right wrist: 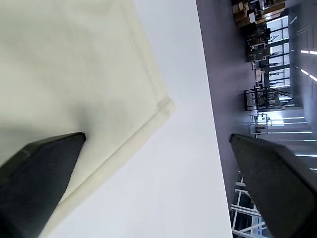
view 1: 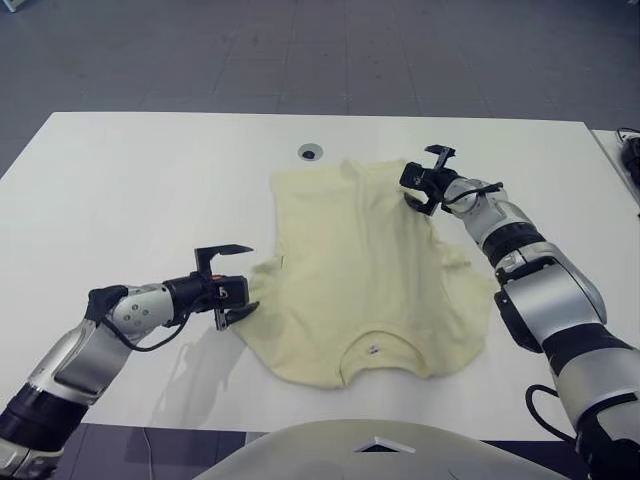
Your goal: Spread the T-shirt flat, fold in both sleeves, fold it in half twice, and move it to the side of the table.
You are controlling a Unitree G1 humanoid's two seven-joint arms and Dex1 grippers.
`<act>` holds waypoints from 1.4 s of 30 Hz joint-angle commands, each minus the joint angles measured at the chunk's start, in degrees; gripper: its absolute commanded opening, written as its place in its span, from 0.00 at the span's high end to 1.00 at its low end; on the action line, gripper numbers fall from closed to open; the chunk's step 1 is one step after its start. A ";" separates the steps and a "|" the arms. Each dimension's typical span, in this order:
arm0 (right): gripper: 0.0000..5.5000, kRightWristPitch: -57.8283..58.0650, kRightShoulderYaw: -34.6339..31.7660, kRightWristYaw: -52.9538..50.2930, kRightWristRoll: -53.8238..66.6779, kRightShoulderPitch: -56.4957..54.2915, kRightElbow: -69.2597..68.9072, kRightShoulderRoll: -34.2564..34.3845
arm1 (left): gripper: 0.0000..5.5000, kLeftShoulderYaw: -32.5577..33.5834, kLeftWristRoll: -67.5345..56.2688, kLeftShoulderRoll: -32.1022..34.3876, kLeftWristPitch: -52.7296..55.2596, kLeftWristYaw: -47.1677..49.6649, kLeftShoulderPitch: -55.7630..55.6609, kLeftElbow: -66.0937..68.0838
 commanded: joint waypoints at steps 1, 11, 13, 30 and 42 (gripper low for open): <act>0.02 1.51 -1.67 -2.75 -0.51 -2.48 3.56 -0.44 | 0.02 -4.16 5.63 -3.76 -2.69 -0.63 -8.58 12.86; 0.02 3.09 -4.16 -3.65 -0.86 -2.58 4.73 -0.85 | 0.02 -3.85 3.72 -3.22 -1.36 -4.07 -3.90 10.72; 0.02 2.91 -5.77 -4.12 0.16 -2.77 4.52 -0.95 | 0.02 -3.31 3.25 -2.65 1.20 -4.63 -1.12 7.26; 0.02 5.30 -17.98 -0.85 9.82 -1.37 4.54 2.38 | 0.02 -2.08 3.88 -3.79 6.50 -5.35 -2.39 2.34; 0.02 9.37 -16.39 -3.13 6.47 2.67 4.77 -1.53 | 0.02 -1.93 3.79 -3.88 7.52 -4.62 -0.64 1.73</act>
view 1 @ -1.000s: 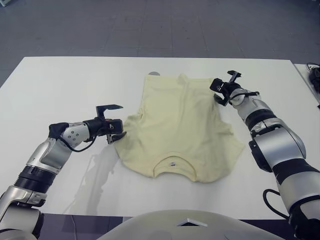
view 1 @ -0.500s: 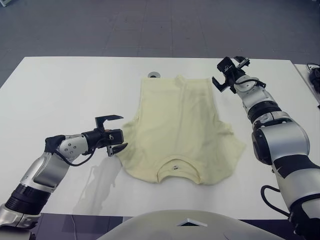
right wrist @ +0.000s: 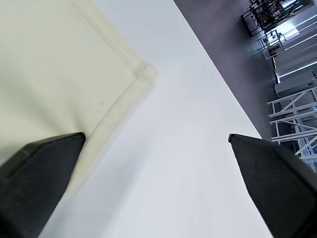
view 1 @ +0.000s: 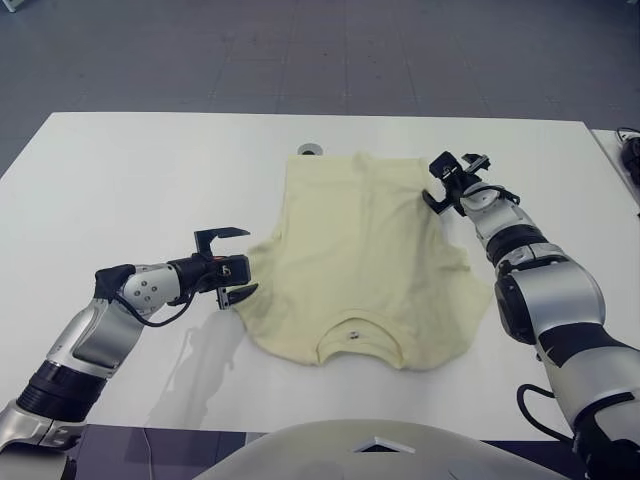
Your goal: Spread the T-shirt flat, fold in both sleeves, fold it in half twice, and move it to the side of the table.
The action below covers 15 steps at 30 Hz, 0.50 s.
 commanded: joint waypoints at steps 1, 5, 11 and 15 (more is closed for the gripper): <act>0.02 2.04 0.05 -0.92 -0.73 1.94 0.56 -1.92 | 0.02 -1.77 2.00 -0.19 2.10 -0.96 3.36 0.97; 0.02 0.29 -1.63 -0.92 1.02 1.79 0.20 -2.07 | 0.02 -2.02 1.99 -0.40 2.65 -0.62 4.22 0.51; 0.02 -5.54 -7.09 3.29 6.89 -0.94 -1.61 -1.02 | 0.02 -2.89 1.23 -2.38 2.52 -0.39 2.21 -0.17; 0.02 -7.97 -8.69 6.15 9.18 -0.78 -4.78 -2.84 | 0.02 -1.25 -1.45 -5.13 4.42 0.25 0.18 -0.64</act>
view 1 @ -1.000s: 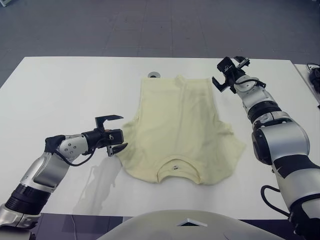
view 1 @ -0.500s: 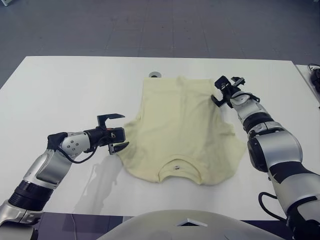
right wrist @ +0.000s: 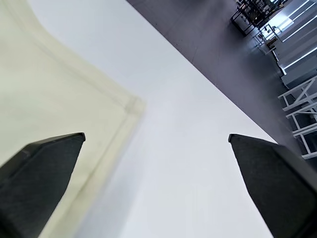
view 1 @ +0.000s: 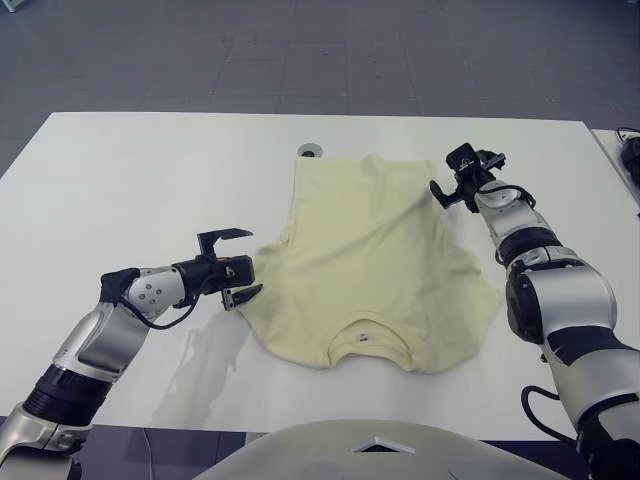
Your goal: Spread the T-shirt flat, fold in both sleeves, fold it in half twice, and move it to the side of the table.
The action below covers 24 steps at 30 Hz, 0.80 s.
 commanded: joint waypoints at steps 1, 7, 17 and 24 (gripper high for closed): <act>0.02 -1.87 -1.70 3.13 2.47 -0.08 -4.79 -2.46 | 0.02 0.78 -2.55 -2.76 3.59 -0.48 0.36 -0.10; 0.02 15.54 -10.27 10.68 14.70 25.66 -51.37 -6.23 | 0.02 12.43 -9.98 -1.67 9.67 0.07 1.96 -7.69; 0.02 42.20 -24.68 4.90 32.47 68.68 -106.06 3.51 | 0.02 28.51 -19.53 -13.07 32.13 6.26 19.61 -19.32; 0.06 48.97 -28.17 3.87 36.78 80.08 -114.01 5.39 | 0.19 30.34 -23.81 -19.52 41.03 10.18 26.43 -23.77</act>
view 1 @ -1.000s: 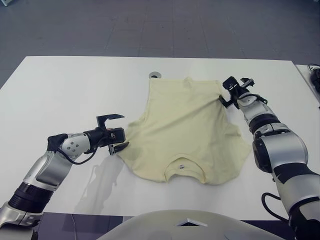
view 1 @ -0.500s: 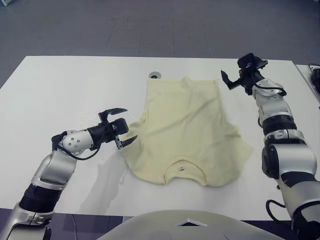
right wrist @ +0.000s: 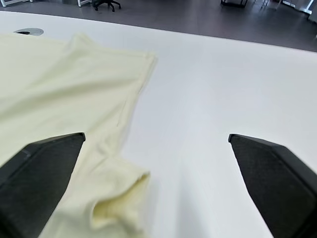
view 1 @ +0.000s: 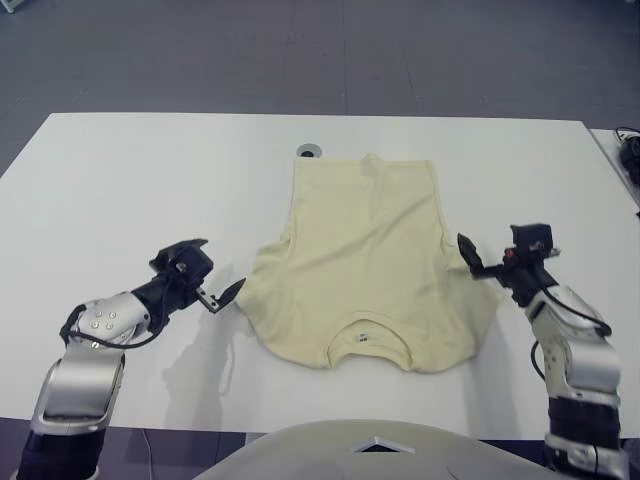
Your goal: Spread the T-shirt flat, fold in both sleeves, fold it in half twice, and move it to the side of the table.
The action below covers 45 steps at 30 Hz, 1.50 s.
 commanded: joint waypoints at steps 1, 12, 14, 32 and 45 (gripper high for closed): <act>0.08 10.88 -6.58 -2.24 6.75 11.67 -14.87 2.09 | 0.23 5.09 -5.75 -6.57 12.09 5.42 5.54 -6.34; 0.38 13.38 -6.28 -3.46 9.70 10.72 -6.74 3.42 | 0.55 3.72 -12.18 -10.78 18.26 10.26 1.11 -4.30; 0.45 13.01 -5.63 -3.56 9.43 10.37 -5.53 3.72 | 0.62 2.65 -12.64 -10.10 18.76 10.11 1.69 -4.14; 0.97 14.30 -6.48 -5.94 14.52 7.03 -3.37 5.03 | 0.87 0.07 -16.61 -9.65 18.01 10.45 0.64 -0.16; 1.00 26.60 -18.89 -19.44 31.81 10.12 -16.35 11.70 | 1.00 2.54 -21.05 -7.39 18.32 10.13 -1.60 -1.41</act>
